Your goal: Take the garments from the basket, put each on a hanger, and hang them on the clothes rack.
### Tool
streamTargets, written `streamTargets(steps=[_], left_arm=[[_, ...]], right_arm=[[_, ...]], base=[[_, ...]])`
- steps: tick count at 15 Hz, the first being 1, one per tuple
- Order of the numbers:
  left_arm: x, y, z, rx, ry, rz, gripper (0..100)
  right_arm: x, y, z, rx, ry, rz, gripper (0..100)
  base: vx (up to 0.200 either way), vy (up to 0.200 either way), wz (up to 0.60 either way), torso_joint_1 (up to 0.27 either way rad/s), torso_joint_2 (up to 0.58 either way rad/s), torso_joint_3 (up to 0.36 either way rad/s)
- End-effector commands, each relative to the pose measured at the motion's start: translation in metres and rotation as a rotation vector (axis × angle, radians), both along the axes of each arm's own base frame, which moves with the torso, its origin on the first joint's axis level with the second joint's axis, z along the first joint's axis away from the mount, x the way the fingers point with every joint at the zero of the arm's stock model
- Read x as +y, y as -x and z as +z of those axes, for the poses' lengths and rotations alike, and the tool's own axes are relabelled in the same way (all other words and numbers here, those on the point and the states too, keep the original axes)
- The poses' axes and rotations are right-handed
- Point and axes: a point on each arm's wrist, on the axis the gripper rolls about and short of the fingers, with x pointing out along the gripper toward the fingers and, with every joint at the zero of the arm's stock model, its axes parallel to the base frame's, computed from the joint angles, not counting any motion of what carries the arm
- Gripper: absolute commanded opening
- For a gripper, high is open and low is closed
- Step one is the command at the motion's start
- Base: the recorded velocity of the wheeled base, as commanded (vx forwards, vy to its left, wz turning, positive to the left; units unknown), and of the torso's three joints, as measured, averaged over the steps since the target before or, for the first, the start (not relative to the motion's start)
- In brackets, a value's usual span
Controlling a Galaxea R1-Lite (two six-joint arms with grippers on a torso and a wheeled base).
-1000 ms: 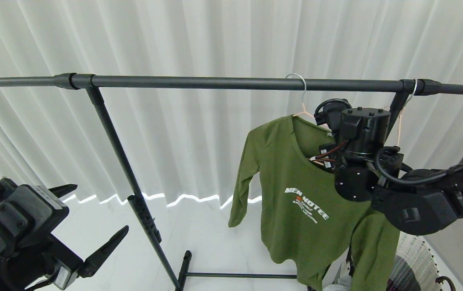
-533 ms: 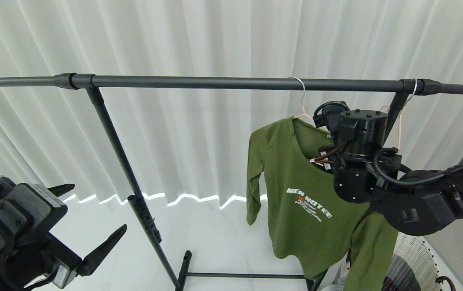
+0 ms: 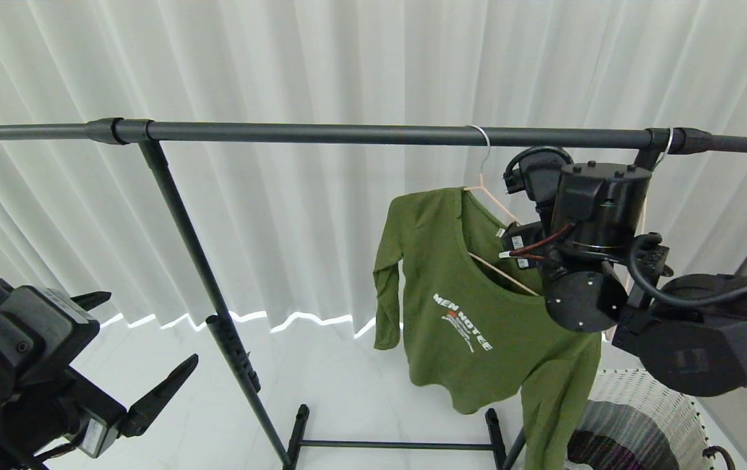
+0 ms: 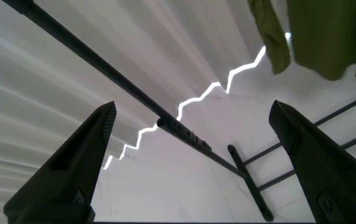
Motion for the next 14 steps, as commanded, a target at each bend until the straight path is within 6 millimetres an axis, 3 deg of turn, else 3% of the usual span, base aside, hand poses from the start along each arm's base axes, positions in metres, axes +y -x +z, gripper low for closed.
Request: streamTargets(steps=[1,5,8,11,14], left_arm=[[0.001,0.001,0.000,-0.003,0.001,0.003,100],[0.001,0.001,0.001,-0.001,0.021,0.007,100],[0.005,0.002,0.002,-0.011,0.029,0.039,100],[0.011,0.002,0.000,0.005,0.094,0.105,100],[0.017,0.001,0.000,0.002,0.093,0.152,100]], right_arm=[[-0.002,0.020,0.022,-0.046,-0.050,0.049,100],[-0.012,0.048,0.042,-0.079,-0.088,0.231,100],[-0.039,0.073,0.045,-0.082,-0.090,0.409,100],[-0.085,0.111,0.039,-0.032,-0.054,0.526,100],[-0.136,0.140,0.034,0.014,-0.024,0.464,100]], base=[[0.000,0.000,0.00,0.000,0.00,0.000],[0.000,0.000,0.00,0.000,0.00,0.000],[0.000,0.000,0.00,0.000,0.00,0.000],[0.000,0.000,0.00,0.000,0.00,0.000],[0.000,0.000,0.00,0.000,0.00,0.000]])
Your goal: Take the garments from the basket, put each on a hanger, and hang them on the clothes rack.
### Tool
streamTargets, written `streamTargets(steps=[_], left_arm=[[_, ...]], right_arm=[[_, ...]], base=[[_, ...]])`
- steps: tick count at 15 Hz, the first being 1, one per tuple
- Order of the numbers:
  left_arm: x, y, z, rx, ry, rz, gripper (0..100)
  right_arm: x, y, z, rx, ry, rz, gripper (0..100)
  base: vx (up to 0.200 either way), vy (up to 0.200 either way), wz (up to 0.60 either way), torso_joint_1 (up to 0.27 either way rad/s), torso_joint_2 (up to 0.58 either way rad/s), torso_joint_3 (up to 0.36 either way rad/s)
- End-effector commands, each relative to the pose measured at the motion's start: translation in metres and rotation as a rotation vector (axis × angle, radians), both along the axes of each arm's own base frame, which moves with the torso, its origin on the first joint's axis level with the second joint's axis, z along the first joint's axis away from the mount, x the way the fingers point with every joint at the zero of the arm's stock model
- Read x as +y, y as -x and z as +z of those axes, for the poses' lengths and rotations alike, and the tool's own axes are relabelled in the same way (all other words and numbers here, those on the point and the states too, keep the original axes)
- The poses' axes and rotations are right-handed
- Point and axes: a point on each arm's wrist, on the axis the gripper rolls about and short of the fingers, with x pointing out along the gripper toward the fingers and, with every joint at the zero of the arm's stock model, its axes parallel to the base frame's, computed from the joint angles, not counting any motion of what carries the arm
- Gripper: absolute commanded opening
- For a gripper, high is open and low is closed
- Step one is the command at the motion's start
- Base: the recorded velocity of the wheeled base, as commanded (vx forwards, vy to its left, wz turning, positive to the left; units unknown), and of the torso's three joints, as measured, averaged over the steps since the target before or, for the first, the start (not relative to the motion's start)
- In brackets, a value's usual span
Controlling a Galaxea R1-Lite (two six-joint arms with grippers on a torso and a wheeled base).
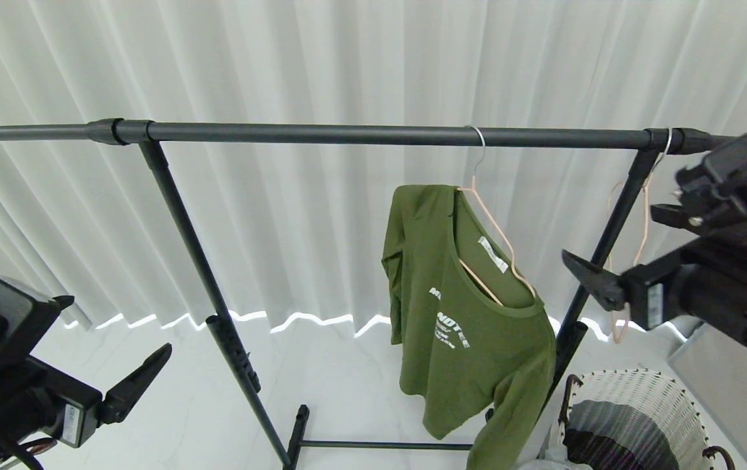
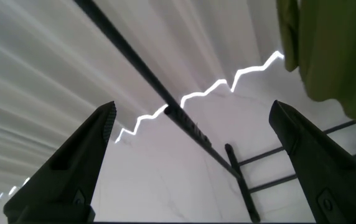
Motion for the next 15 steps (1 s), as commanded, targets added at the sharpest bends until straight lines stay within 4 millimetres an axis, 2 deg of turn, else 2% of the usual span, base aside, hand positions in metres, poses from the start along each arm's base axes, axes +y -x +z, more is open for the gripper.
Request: streamTargets(steps=[1,4,7,15], left_arm=[[0.004,-0.001,0.000,0.003,0.000,0.033,100],[0.015,-0.003,-0.003,0.012,-0.003,0.131,100],[0.022,-0.002,-0.002,0.006,-0.001,0.191,100],[0.028,0.005,-0.006,0.003,-0.001,0.240,100]], right_arm=[[-0.058,0.033,0.002,-0.015,-0.017,-0.085,100],[-0.093,0.044,-0.005,0.028,0.020,-0.258,100],[-0.108,0.050,-0.008,0.053,0.034,-0.352,100],[-0.127,0.045,-0.018,0.093,0.071,-0.562,100]], base=[[0.000,0.000,0.00,0.000,0.00,0.000],[0.000,0.000,0.00,0.000,0.00,0.000],[0.000,0.000,0.00,0.000,0.00,0.000],[-0.200,0.000,0.00,0.003,0.00,0.001]])
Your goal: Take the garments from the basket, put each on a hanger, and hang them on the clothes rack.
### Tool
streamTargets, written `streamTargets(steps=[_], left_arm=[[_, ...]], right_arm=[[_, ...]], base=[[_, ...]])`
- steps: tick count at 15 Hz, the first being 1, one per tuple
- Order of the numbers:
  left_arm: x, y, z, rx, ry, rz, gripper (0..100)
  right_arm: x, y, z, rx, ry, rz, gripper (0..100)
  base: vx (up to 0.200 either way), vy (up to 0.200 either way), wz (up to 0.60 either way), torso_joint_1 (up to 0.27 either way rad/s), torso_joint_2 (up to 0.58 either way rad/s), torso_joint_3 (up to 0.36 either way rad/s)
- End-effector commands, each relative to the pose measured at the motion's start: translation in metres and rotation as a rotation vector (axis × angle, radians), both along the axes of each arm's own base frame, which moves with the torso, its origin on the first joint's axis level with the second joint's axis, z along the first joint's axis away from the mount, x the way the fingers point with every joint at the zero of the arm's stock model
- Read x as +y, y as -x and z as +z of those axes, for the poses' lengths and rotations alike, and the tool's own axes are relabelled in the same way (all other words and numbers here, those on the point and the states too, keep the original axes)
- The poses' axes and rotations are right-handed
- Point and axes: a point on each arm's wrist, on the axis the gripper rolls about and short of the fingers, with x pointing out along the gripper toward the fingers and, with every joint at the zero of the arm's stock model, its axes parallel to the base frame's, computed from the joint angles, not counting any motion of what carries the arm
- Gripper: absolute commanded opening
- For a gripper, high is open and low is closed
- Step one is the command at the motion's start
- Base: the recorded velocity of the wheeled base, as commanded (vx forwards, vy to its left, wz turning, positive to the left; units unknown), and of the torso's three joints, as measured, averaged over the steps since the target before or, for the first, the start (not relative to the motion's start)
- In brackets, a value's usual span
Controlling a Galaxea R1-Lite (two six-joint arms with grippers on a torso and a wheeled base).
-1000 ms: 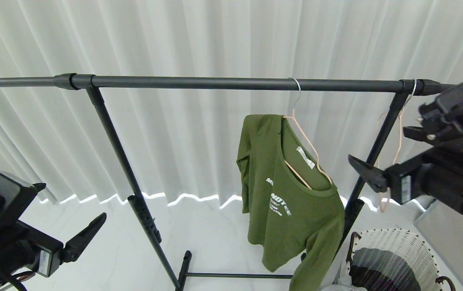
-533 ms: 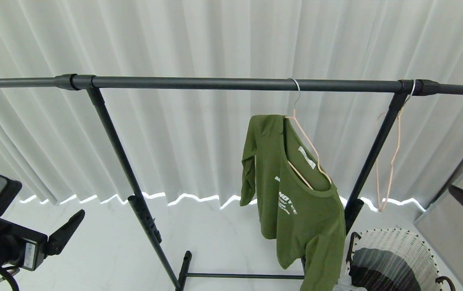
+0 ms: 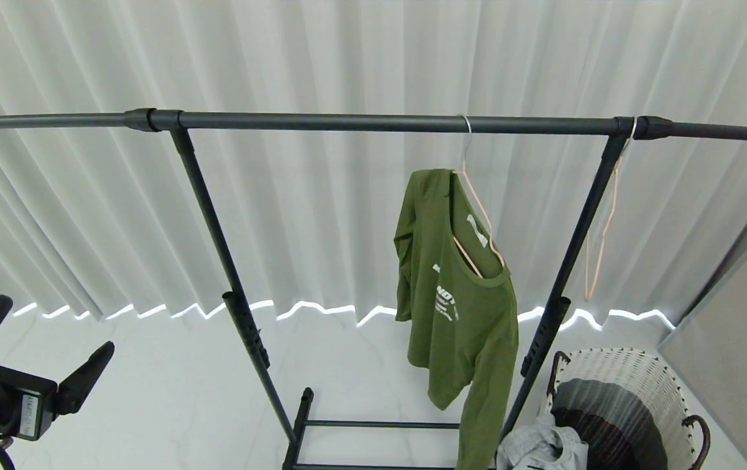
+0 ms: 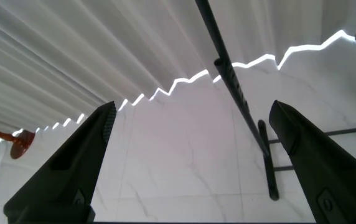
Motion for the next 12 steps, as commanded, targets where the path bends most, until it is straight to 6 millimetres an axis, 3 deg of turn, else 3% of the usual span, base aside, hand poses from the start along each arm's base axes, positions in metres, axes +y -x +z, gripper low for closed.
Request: streamTargets(steps=[1,12], left_arm=[[0.0000,0.0069,-0.0037,-0.006,0.001,-0.003,100],[0.0000,0.0141,-0.0078,-0.012,0.003,-0.006,100]], right_arm=[[-0.0055,-0.0017,-0.0033,0.015,0.012,-0.061,100],[-0.0102,-0.0012,-0.0102,0.033,0.058,-0.103,100]], base=[[0.000,0.000,0.00,0.000,0.00,0.000],[0.000,0.000,0.00,0.000,0.00,0.000]])
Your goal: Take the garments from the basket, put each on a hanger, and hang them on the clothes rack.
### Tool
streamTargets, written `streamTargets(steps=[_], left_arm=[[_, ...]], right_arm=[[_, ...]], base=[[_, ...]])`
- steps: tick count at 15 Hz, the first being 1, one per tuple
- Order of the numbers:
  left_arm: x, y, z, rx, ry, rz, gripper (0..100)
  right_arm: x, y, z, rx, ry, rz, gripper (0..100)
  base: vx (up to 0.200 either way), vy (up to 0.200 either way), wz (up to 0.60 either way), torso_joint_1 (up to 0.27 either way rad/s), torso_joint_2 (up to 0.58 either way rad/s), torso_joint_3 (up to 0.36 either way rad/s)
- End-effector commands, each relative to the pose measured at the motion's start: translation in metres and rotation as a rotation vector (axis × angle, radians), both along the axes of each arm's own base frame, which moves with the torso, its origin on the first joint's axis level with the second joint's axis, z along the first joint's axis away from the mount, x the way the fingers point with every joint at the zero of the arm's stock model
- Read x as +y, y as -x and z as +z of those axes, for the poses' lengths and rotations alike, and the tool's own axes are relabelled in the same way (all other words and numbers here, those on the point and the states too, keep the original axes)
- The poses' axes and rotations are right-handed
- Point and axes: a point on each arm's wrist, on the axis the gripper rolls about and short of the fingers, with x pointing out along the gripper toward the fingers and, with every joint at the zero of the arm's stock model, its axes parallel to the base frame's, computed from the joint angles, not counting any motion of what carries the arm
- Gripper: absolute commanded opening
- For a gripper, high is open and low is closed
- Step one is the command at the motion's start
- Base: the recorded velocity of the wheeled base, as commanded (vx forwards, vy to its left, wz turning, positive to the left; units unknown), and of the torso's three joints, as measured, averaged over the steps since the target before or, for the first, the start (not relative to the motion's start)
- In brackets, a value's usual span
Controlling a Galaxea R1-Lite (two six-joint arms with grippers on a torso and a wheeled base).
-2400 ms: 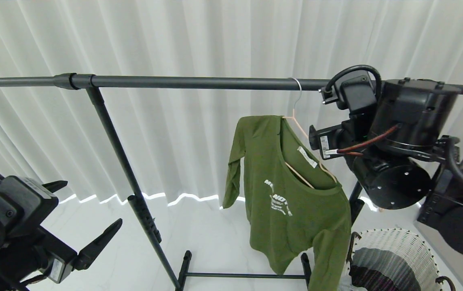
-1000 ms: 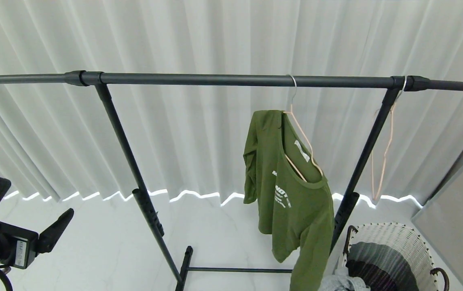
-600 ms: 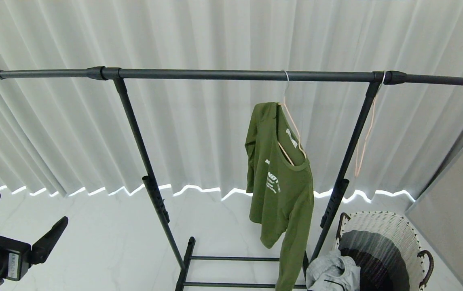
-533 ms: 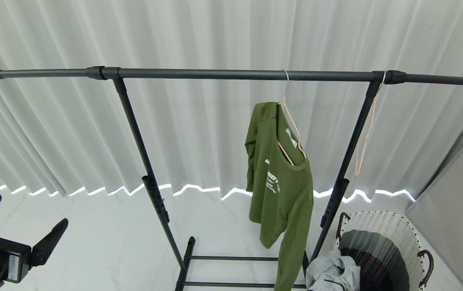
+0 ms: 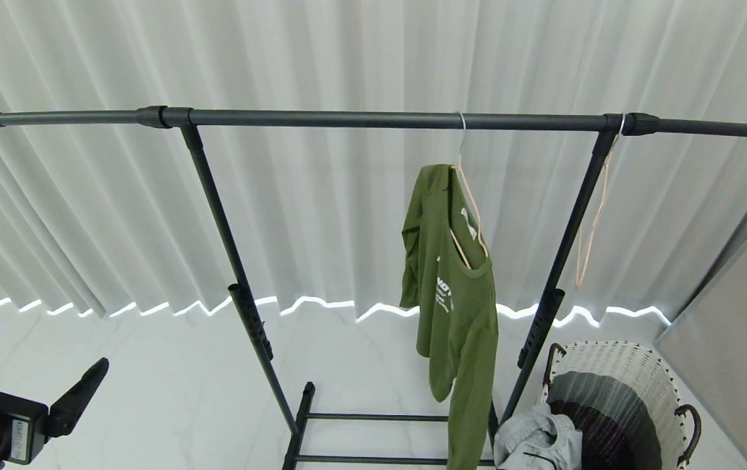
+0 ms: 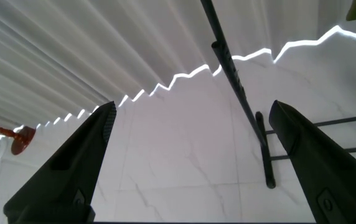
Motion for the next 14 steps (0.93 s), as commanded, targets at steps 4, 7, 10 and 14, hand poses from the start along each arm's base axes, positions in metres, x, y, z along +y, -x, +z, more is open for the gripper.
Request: streamTargets(steps=[4,7,10,14], left_arm=[[0.0000,0.0005,0.0003,-0.003,-0.002,0.000,100],[0.0000,0.0010,-0.0019,0.005,-0.003,0.000,100],[0.0000,0.0009,-0.0025,0.008,-0.003,-0.002,100],[0.0000,0.0009,-0.0025,0.008,-0.004,-0.002,100]], right_arm=[[0.0002,-0.0012,-0.0008,0.007,0.000,0.001,100],[0.0002,-0.0012,-0.0008,0.007,0.000,0.001,100],[0.0002,-0.0012,-0.0008,0.007,0.000,0.001,100],[0.0005,-0.0026,-0.0019,0.014,0.000,0.002,100]], base=[[0.000,0.000,0.00,0.000,0.00,0.000],[0.000,0.000,0.00,-0.025,0.07,0.041],[0.000,0.000,0.00,-0.170,0.42,0.237],[0.000,0.000,0.00,-0.206,0.51,0.294]])
